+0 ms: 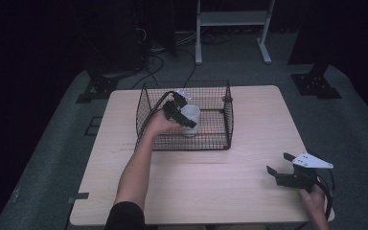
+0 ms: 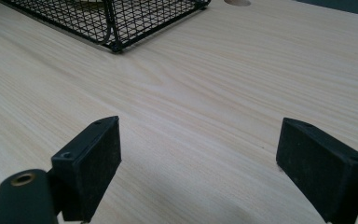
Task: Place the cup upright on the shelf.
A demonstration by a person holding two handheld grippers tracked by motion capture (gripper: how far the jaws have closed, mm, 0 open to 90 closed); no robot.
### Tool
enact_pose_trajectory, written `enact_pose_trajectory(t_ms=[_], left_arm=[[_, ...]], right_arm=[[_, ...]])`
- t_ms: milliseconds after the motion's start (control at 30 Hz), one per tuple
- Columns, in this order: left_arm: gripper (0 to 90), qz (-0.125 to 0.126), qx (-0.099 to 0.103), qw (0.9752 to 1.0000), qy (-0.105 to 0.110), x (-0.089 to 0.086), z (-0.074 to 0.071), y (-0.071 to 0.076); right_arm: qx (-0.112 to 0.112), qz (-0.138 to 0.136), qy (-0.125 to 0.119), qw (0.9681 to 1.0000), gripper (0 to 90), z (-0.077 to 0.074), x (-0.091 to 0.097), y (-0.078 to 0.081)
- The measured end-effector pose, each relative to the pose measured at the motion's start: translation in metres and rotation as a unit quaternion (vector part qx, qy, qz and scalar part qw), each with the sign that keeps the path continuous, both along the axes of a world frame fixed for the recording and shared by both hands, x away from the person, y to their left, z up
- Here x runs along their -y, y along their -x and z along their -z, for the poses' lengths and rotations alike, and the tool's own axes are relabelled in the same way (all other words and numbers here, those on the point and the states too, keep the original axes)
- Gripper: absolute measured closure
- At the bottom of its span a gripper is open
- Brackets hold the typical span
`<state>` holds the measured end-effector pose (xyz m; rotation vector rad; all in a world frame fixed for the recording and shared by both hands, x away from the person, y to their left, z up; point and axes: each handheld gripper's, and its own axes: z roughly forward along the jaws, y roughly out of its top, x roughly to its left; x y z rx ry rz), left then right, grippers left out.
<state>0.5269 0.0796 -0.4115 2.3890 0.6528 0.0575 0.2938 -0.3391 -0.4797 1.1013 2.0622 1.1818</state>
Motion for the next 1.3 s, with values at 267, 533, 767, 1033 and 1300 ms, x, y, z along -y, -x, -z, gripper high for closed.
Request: enact_pose_trajectory(t_ms=[267,533,767,1033,1300], left_arm=[[19.2,0.005,-0.013,0.9999,-0.004,-0.002,0.003,0.000],[14.7,0.002,-0.002,1.0000,-0.009,-0.004,0.001,0.002],[8.2,-0.003,0.017,0.9998,-0.002,-0.005,-0.008,0.003],[6.7,-0.016,0.039,0.9990,0.013,-0.009,-0.022,0.008],[6.7,-0.025,0.068,0.9970,0.029,-0.013,-0.042,0.019]], right_arm=[[0.001,0.001,-0.001,1.0000,13.1,0.000,0.000,0.000],[0.000,0.001,-0.003,1.0000,13.1,0.000,0.001,0.000],[0.000,0.002,-0.001,1.0000,13.1,0.000,0.000,0.000],[-0.001,0.000,-0.001,1.0000,13.1,0.000,0.000,0.000],[0.001,-0.001,0.001,1.0000,13.1,0.000,0.000,0.000]])
